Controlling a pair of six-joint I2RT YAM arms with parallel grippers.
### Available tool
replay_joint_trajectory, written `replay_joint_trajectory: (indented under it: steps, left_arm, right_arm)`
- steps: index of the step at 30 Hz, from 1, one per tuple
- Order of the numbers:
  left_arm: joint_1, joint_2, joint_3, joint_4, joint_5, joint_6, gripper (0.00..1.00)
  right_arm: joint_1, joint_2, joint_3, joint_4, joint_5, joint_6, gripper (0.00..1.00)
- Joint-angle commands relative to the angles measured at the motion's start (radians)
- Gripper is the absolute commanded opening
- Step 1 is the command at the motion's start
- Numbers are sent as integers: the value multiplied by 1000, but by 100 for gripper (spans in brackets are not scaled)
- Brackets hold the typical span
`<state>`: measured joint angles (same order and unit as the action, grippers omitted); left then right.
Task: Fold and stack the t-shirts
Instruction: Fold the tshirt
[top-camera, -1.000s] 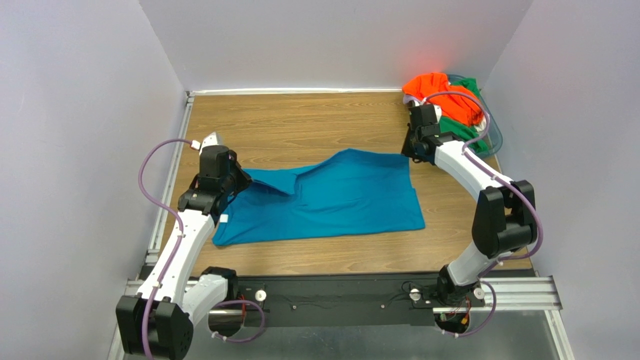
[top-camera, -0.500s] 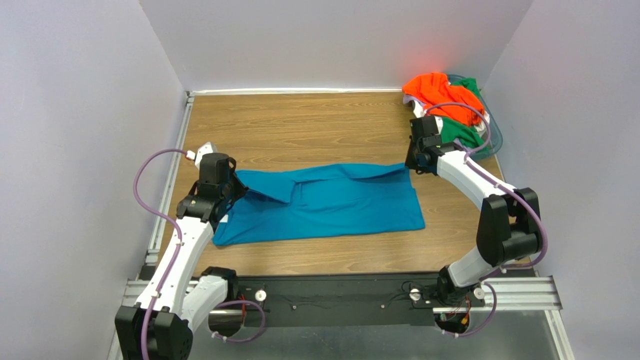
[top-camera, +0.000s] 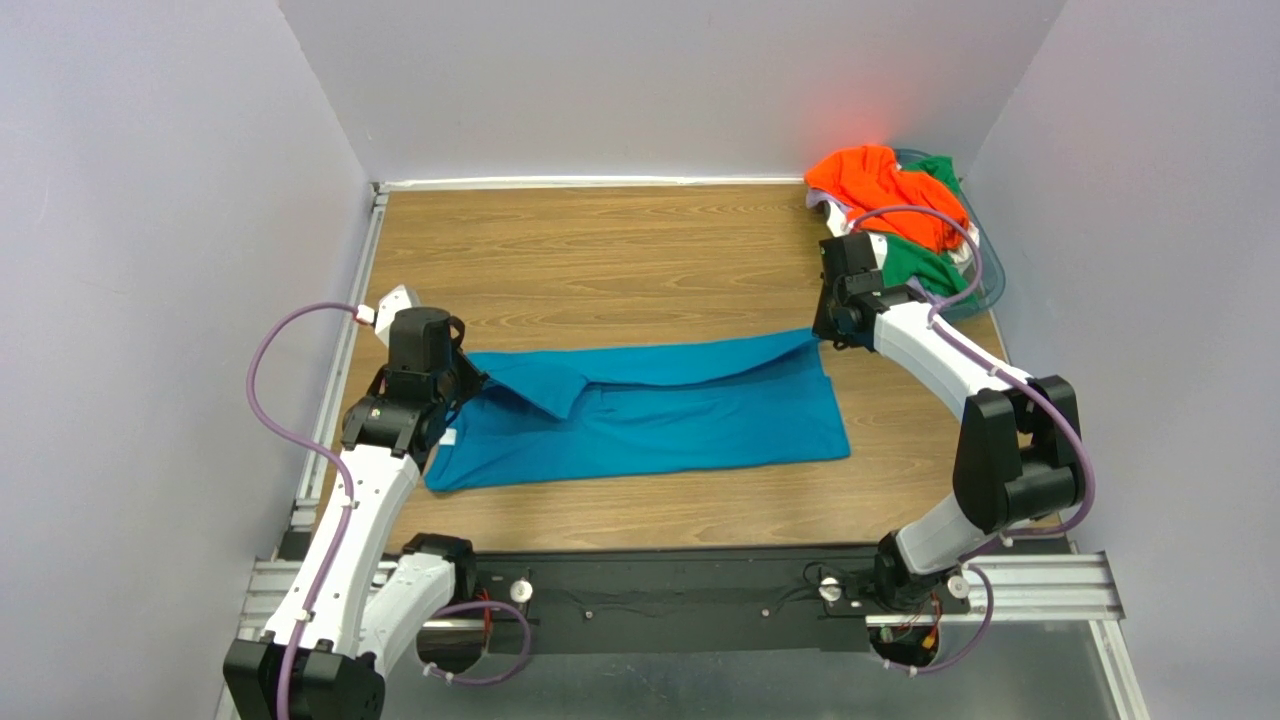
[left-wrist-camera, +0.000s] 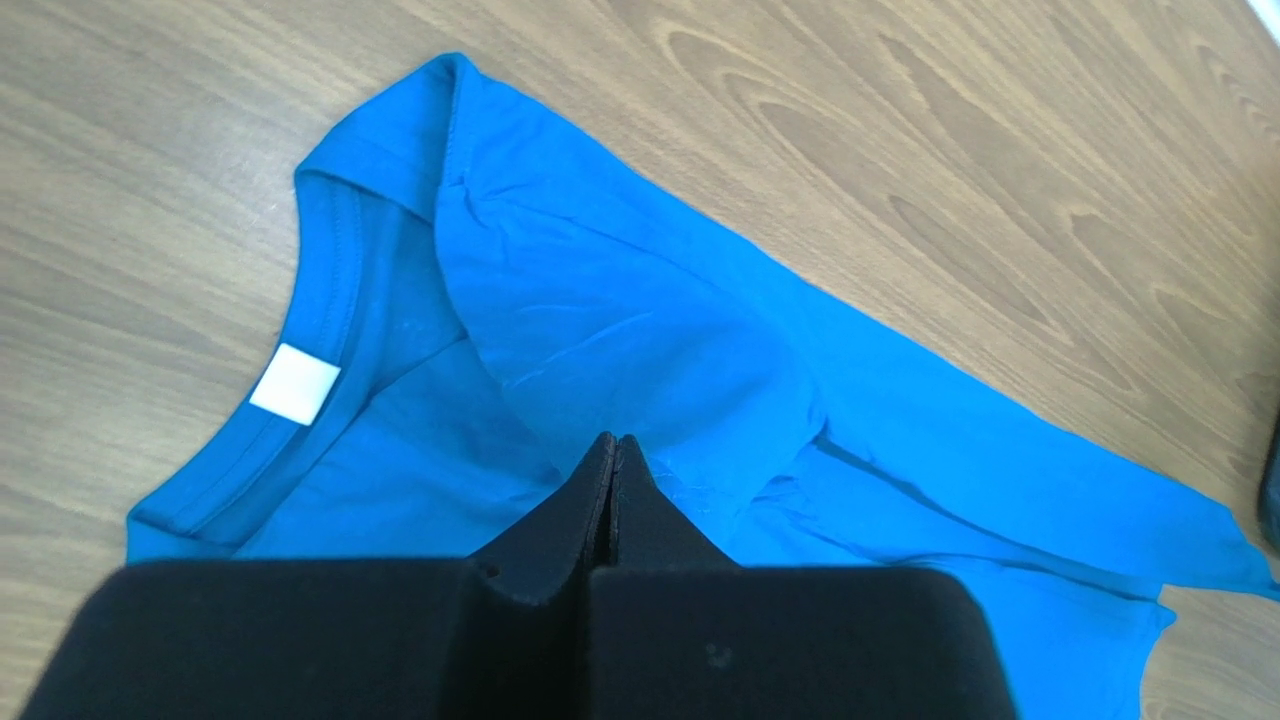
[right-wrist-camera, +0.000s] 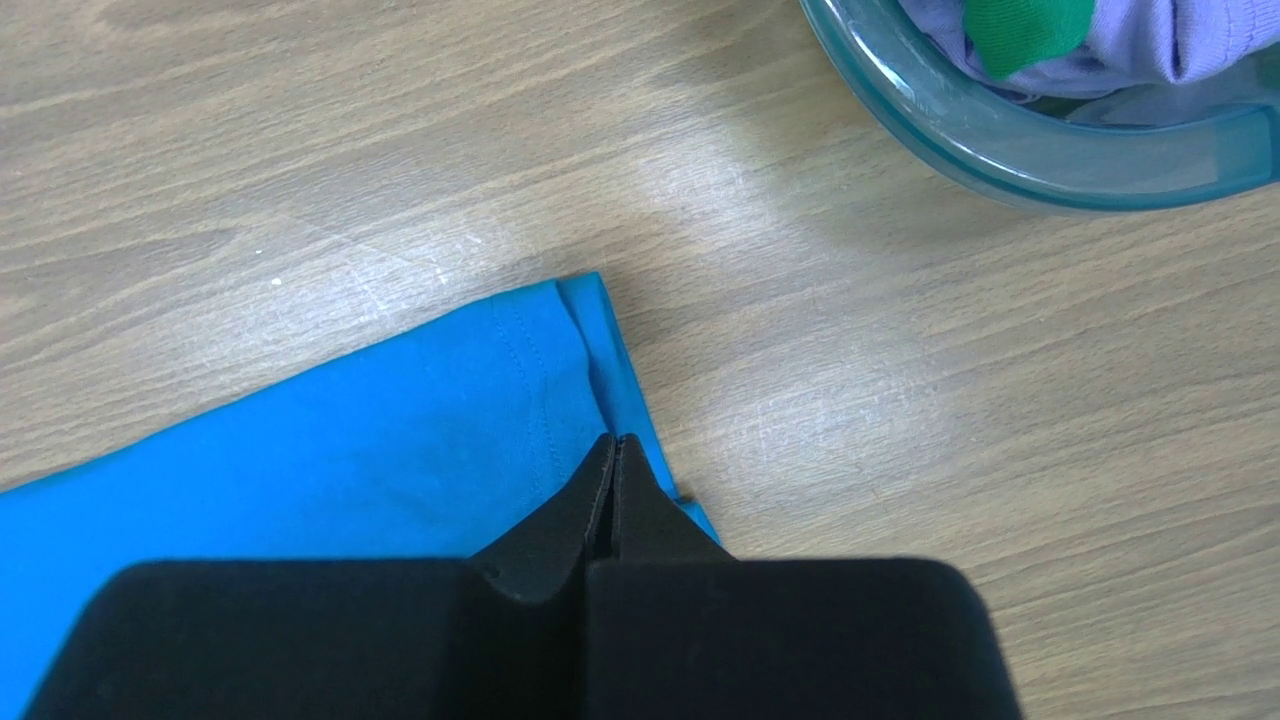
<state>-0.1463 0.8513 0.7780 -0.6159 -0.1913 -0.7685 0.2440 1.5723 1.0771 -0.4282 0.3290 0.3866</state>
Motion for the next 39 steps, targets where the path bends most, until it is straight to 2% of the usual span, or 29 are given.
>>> replay_joint_trajectory:
  steps: [1,5,8,10,12,13,15,16,17,18,19,21,23,24,27,29,30,32,37,39]
  left_arm:
    - [-4,-6,0,-44,-47,-23,0]
    - [-4,-5,1,-76,-33,-43,0]
    - [-4,-17,0,-128,-20,-57,1]
    - [-4,-41,-11,-171,-7,-63,27]
    - [-4,-84,-31,-208,-2,-68,38]
    - [-4,-104,-36,-217,0,-78,48]
    - [-4,-156,-45,-232,-3,-89,62]
    - [-4,-172,-42,-229,-5,-94,73]
    - [-4,-193,-37,-211,-8,-95,96]
    - [-4,-193,-37,-197,-8,-94,98]
    - [-4,-198,-33,-179,-5,-89,98]
    - [-4,-173,-32,-103,18,-71,98]
    - [-4,-134,-40,-30,44,-49,98]
    - [-4,-76,-45,46,73,-32,98]
    - [-3,68,-46,183,154,-2,98]
    - [-1,142,-42,246,187,14,98]
    - [-1,210,-46,302,228,15,98]
    - [5,268,-46,349,245,21,98]
    - [42,389,-60,455,227,20,98]
    - [69,411,-68,499,248,35,98]
  right_arm:
    - [3,-12,-3,-23,44,-20,4]
    - [3,5,-12,-29,62,-15,6]
    - [3,11,-9,-41,82,-9,11]
    - [1,11,-6,-55,84,-8,17]
    - [3,12,-3,-67,78,-2,25]
    - [3,11,4,-72,71,-2,28]
    - [3,11,15,-83,52,-5,38]
    - [3,5,20,-84,9,-11,40]
    - [3,0,26,-86,-42,-24,54]
    - [3,-6,29,-86,-42,-32,61]
    - [3,-14,32,-86,-115,-44,68]
    - [6,-40,37,-83,-244,-72,100]
    - [26,-69,32,-69,-323,-86,100]
    - [75,-78,26,-48,-387,-94,100]
    - [194,-89,27,-12,-407,-101,100]
    - [322,-77,20,31,-455,-97,100]
    - [400,-52,14,92,-502,-97,100]
    - [475,-17,15,175,-524,-101,100]
    - [688,229,162,195,-456,-189,90]
    - [715,302,249,198,-452,-199,83]
